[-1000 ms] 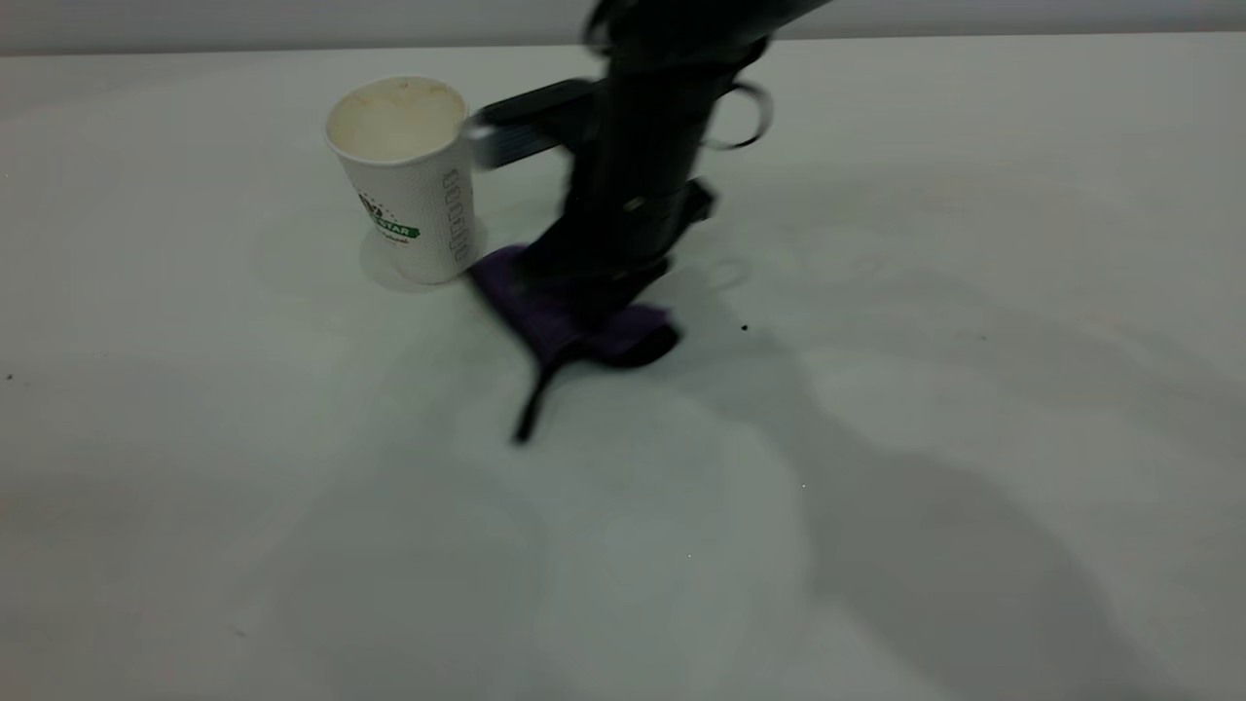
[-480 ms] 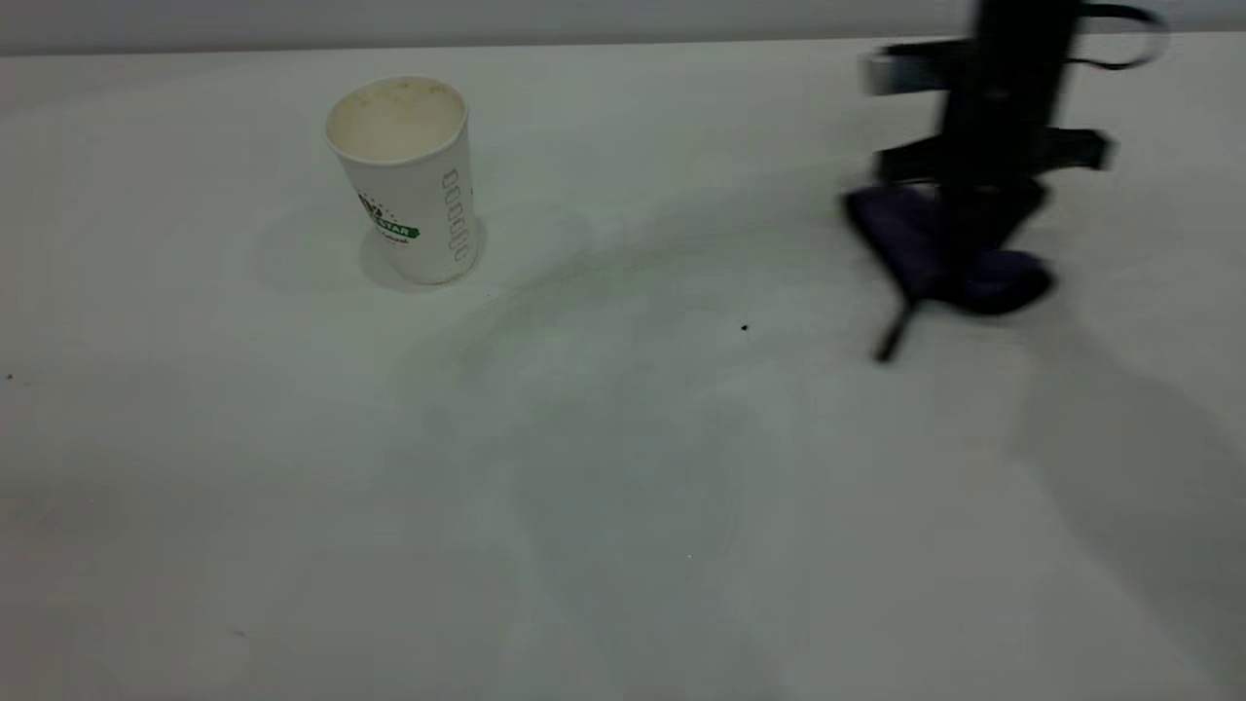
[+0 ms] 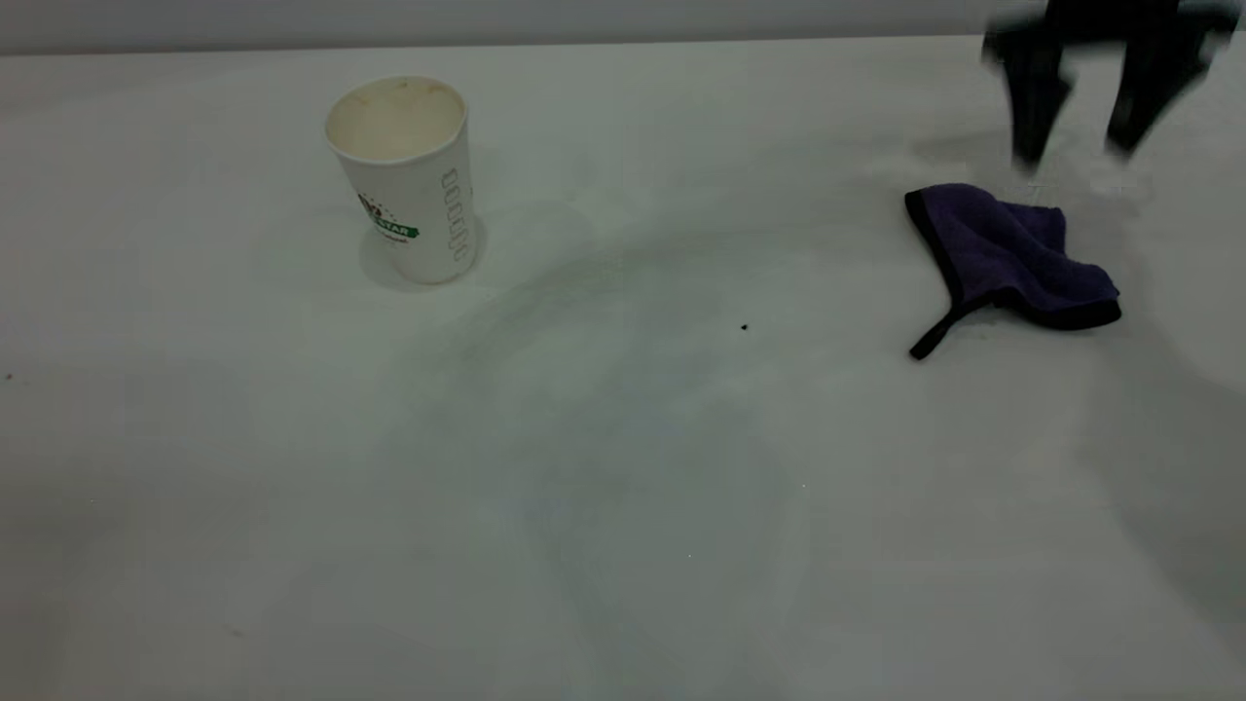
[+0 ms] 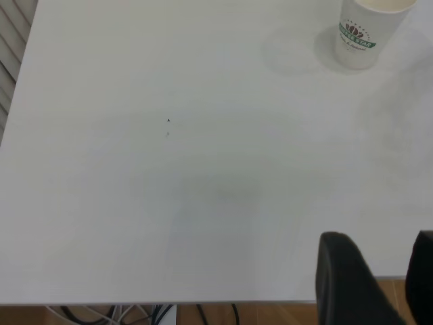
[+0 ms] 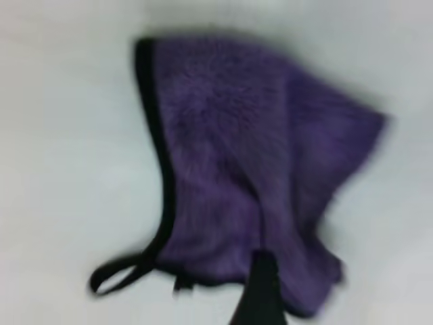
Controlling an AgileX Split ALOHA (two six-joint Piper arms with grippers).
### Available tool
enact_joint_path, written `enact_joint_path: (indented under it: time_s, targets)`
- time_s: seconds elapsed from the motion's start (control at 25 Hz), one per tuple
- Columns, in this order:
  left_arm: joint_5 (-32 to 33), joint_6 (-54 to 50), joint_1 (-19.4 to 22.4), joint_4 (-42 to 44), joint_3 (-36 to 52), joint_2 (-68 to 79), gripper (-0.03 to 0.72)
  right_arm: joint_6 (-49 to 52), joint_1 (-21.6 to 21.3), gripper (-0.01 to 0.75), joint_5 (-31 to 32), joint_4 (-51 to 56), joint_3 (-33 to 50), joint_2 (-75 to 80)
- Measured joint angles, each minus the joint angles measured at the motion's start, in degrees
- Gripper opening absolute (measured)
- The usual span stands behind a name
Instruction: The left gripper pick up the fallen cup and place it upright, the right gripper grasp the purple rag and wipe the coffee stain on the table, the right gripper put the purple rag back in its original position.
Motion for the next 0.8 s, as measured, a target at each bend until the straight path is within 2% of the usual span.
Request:
enact_joint_path:
  time_s: [0.16, 0.28, 0.6, 0.8]
  targets:
    - [0.00, 0.00, 0.00, 0.00, 0.00, 0.00, 0.290, 0.00, 0.37, 0.724, 1.30, 0.00, -0.84, -9.91]
    - [0.00, 0.00, 0.00, 0.00, 0.00, 0.00, 0.290, 0.06, 1.55, 0.724, 1.54, 0.07, 2.14, -18.43]
    - [0.00, 0.00, 0.00, 0.00, 0.00, -0.04, 0.290, 0.00, 6.80, 0.710, 2.61, 0.90, 29.57, -49.86]
    - [0.00, 0.00, 0.00, 0.00, 0.00, -0.04, 0.290, 0.58, 7.12, 0.700, 2.97, 0.94, 45.48, -69.10]
